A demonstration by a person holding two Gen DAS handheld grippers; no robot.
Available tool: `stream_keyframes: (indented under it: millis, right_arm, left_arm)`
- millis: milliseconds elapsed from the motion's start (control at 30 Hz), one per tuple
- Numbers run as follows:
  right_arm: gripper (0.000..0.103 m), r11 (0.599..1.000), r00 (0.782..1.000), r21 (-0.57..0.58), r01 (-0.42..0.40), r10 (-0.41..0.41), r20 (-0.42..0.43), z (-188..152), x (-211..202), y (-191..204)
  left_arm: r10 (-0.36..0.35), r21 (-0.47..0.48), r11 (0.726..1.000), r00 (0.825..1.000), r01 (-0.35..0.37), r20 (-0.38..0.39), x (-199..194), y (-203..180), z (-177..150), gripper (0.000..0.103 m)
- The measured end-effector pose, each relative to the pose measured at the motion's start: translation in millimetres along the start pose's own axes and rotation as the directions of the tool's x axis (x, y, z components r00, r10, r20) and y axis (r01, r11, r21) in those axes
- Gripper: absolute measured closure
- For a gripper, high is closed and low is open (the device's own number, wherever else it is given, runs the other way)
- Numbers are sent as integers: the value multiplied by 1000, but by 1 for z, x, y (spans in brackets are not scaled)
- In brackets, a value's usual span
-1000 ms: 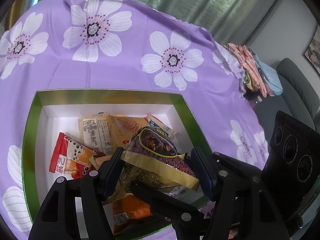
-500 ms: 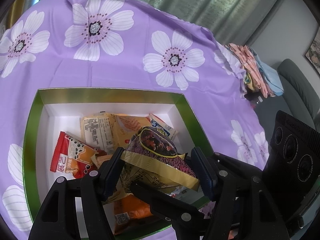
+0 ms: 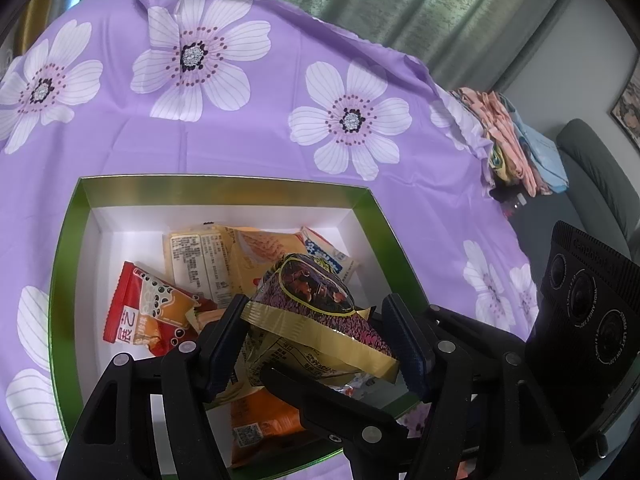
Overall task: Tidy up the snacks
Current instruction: 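Hold the triangular snack low inside the box with the right gripper, then open the right gripper to drop the snack and pull back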
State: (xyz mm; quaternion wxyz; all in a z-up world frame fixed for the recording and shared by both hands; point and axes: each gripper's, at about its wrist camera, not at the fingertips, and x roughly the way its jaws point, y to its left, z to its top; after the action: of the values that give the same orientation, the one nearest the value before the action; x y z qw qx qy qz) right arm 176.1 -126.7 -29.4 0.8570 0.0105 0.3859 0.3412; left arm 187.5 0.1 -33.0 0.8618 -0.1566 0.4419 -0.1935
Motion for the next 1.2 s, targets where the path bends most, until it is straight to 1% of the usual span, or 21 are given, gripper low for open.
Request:
stream_keyframes:
  millis: [467,600,767,1000,1200]
  right_arm:
    - [53,1000,1000,3,-2,2,-4,0,0,0]
    - [51,1000,1000,-1,-4,4,-9,0,1,2]
    - [51,1000,1000,3,-5,5,-14,-1,0,2]
    - [51,1000,1000,7,-5,5,-18,0,0,2]
    - [51,1000,1000,5,-1,1,-26,0,1,2]
  left_arm:
    - [3,-2,1000,1000,-3,-1,-1,3,-1,35]
    - [8,1,1000,1000,-8,-1,-1,4,0,35]
    - [23,1,1000,1000,-23,-2,-4,9,-3,35]
    - [38,1,999,999,-38,-4,-4,5,-2,35]
    - [69,7,998,998,-69,-7,-5,4,-3,35]
